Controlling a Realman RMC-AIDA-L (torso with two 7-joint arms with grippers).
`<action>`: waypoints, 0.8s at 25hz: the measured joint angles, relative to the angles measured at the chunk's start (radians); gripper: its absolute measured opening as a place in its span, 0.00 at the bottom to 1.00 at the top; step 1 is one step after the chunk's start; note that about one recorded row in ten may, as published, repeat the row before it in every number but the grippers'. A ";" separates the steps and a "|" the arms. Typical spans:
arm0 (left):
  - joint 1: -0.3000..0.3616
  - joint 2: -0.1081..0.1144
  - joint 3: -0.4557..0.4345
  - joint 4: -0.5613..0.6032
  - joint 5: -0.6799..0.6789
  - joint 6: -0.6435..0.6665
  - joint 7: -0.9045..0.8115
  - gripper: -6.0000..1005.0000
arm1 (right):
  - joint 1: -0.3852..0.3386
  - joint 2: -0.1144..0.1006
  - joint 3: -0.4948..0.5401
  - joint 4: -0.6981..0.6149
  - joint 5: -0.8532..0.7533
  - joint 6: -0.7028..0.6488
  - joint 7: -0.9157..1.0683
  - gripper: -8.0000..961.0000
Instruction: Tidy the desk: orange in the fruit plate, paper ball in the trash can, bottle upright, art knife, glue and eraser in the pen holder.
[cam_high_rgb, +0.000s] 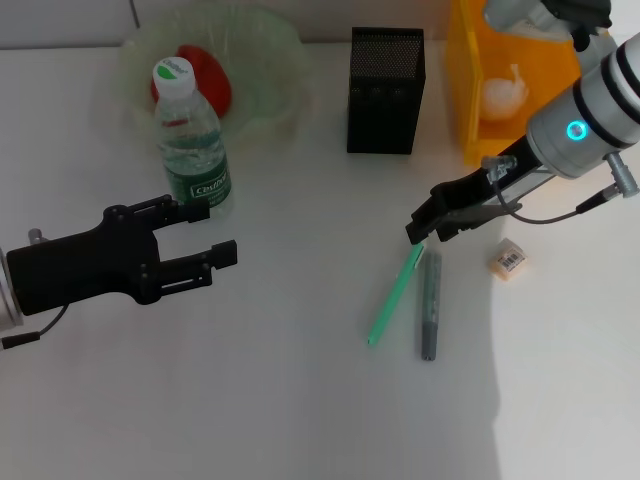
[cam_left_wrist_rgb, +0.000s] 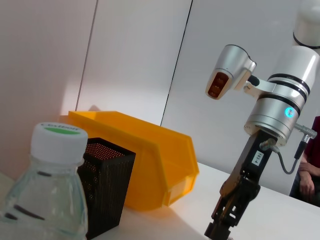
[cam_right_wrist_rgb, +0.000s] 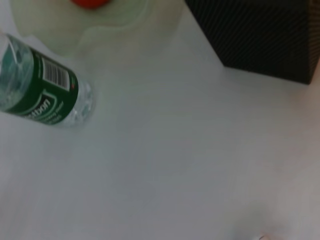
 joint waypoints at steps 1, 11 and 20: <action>-0.001 -0.001 0.000 0.000 0.000 0.000 0.000 0.75 | -0.008 -0.001 0.017 -0.011 0.002 0.000 -0.006 0.44; -0.014 -0.007 0.006 0.000 0.001 -0.002 -0.001 0.75 | -0.019 -0.012 0.036 0.025 -0.002 0.062 -0.024 0.44; -0.016 -0.009 0.007 0.000 0.001 -0.002 -0.001 0.75 | -0.009 -0.003 0.001 0.074 -0.004 0.121 -0.034 0.44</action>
